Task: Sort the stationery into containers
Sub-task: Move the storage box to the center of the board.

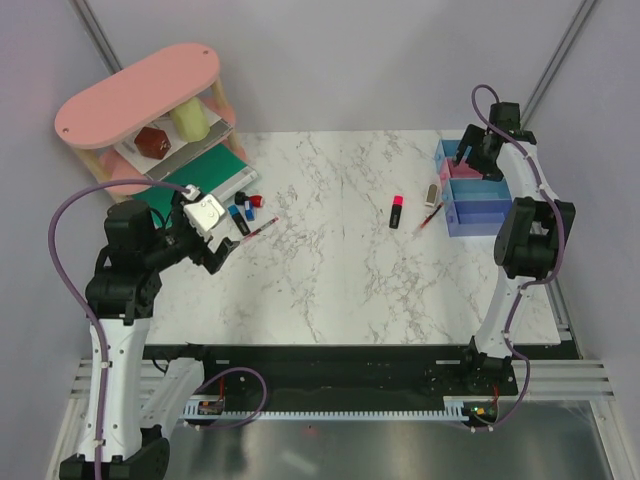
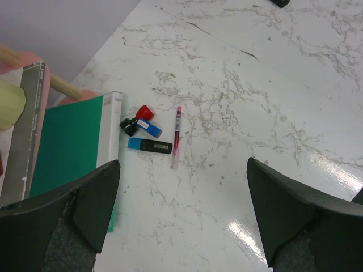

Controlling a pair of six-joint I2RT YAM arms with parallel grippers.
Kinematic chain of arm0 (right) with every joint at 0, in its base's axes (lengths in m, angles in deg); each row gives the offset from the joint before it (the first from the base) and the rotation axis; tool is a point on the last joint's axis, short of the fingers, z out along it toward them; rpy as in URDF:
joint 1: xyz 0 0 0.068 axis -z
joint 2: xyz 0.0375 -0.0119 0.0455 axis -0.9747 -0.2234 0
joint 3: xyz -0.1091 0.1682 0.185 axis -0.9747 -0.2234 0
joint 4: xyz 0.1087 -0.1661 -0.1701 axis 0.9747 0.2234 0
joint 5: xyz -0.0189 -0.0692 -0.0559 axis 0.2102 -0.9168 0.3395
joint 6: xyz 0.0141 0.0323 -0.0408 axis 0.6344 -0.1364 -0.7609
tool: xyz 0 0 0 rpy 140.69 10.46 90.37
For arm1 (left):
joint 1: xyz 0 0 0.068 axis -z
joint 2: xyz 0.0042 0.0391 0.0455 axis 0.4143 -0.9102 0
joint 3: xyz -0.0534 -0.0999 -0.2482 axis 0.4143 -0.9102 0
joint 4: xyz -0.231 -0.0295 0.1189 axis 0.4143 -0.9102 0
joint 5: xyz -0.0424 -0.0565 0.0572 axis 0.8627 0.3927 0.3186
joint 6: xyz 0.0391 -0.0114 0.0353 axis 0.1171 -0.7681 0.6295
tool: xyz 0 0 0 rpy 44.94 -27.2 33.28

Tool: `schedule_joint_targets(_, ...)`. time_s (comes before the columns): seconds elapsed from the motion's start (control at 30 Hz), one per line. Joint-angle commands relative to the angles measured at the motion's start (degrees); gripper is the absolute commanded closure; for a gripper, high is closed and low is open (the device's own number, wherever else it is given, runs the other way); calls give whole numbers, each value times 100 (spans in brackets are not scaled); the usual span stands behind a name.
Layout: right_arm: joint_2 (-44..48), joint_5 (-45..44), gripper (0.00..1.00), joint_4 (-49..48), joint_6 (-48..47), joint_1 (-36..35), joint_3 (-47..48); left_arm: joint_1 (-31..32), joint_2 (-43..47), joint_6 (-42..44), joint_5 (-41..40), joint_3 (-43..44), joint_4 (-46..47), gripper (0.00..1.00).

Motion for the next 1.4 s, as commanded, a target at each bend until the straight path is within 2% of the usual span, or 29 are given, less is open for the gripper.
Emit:
schedule_joint_targets(0.0,-176,448,9,-73,369,21,366,4,-75,379,120,249,40,0)
schedule_joint_targets(0.4,-264,668,10,-784,307,12,5,4,-207,405,138,320,48,0)
schedule_joint_targets(0.7,-861,1054,11,-960,-254,-295,717,4,-207,405,129,232,92,0)
schedule_joint_targets(1.0,-1547,941,10,-1039,-457,-770,1271,4,-163,318,41,240,163,0)
schedule_joint_targets(1.23,-1907,808,10,-1039,-993,-1104,1631,4,-137,212,-29,223,224,0)
schedule_joint_targets(1.37,-1952,1168,10,-995,-1930,-1262,1693,4,-146,186,-82,214,294,0)
